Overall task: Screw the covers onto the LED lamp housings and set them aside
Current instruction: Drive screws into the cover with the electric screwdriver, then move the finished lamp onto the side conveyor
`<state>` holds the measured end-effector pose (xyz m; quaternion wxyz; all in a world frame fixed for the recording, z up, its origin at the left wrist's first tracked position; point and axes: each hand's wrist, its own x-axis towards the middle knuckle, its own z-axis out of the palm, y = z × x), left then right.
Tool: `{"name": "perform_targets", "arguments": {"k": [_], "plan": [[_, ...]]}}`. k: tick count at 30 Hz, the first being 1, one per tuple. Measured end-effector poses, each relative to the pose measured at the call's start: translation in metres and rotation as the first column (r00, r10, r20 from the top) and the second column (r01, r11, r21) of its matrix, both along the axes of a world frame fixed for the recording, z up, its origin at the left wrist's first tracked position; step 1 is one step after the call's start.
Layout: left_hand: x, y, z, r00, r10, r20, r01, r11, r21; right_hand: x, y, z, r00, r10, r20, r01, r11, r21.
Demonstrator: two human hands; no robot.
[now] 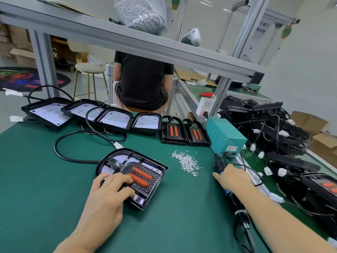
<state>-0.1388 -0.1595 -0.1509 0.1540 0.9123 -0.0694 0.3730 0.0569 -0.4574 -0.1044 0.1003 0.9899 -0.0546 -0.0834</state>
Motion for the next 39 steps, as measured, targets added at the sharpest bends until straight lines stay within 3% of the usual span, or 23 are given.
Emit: {"name": "perform_targets", "arguments": {"k": [3,5,8,9,11,13,15,17,21,27,30,32,34,36,39], "plan": [[-0.002,-0.001,0.001,1.0,0.005,-0.011,-0.005,1.0,0.004,-0.001,0.002,0.003,0.999,-0.021,-0.028,0.019,0.997,-0.076],[-0.003,-0.002,0.001,1.0,0.008,-0.015,-0.008,1.0,0.004,-0.005,0.009,0.012,0.999,-0.023,0.043,0.029,0.99,-0.138],[-0.002,-0.003,0.003,1.0,0.014,-0.026,-0.014,1.0,-0.007,-0.009,0.035,0.03,0.924,0.256,0.283,-0.175,0.943,-0.282],[-0.002,-0.003,0.004,0.999,0.012,-0.032,-0.012,1.0,-0.01,-0.012,0.048,0.034,0.882,0.345,0.322,-0.291,0.934,-0.206],[-0.003,-0.002,0.004,0.999,0.009,-0.042,-0.009,1.0,-0.021,-0.019,0.078,0.038,0.855,0.419,0.306,-0.483,0.859,0.17],[-0.005,-0.001,0.003,0.999,0.0,-0.046,-0.001,0.999,-0.034,-0.032,0.106,0.036,0.905,0.388,0.174,-0.406,0.665,0.627],[-0.006,-0.001,0.003,0.999,-0.012,-0.052,0.009,0.999,-0.046,-0.043,0.129,0.03,0.925,0.377,0.05,-0.242,0.483,0.842],[-0.006,-0.001,0.005,0.998,-0.023,-0.066,0.019,0.998,-0.06,-0.046,0.143,0.022,0.928,0.366,-0.065,-0.069,0.342,0.937],[-0.009,0.001,0.005,0.994,-0.068,-0.086,0.059,0.993,-0.105,-0.045,0.152,0.007,0.9,0.361,-0.246,0.176,0.215,0.96],[0.004,0.05,0.018,0.997,0.038,-0.071,-0.069,0.86,-0.506,-0.043,0.148,-0.011,0.894,0.403,-0.198,0.156,0.134,0.978],[0.023,0.106,0.026,0.922,0.25,-0.297,-0.35,0.866,-0.356,-0.043,0.148,-0.017,0.892,0.417,-0.173,0.136,0.117,0.984],[0.032,0.141,0.024,0.774,0.396,-0.494,-0.526,0.836,-0.155,-0.043,0.147,-0.017,0.89,0.427,-0.163,0.133,0.099,0.986],[0.039,0.167,0.018,0.656,0.432,-0.619,-0.574,0.818,-0.037,-0.044,0.146,-0.016,0.885,0.436,-0.162,0.13,0.102,0.986],[0.044,0.184,0.014,0.629,0.443,-0.639,-0.552,0.833,0.034,-0.045,0.146,-0.016,0.88,0.444,-0.166,0.136,0.099,0.986],[0.048,0.198,0.017,0.661,0.477,-0.579,-0.523,0.847,0.101,-0.045,0.145,-0.019,0.883,0.442,-0.157,0.145,0.06,0.988]]}}
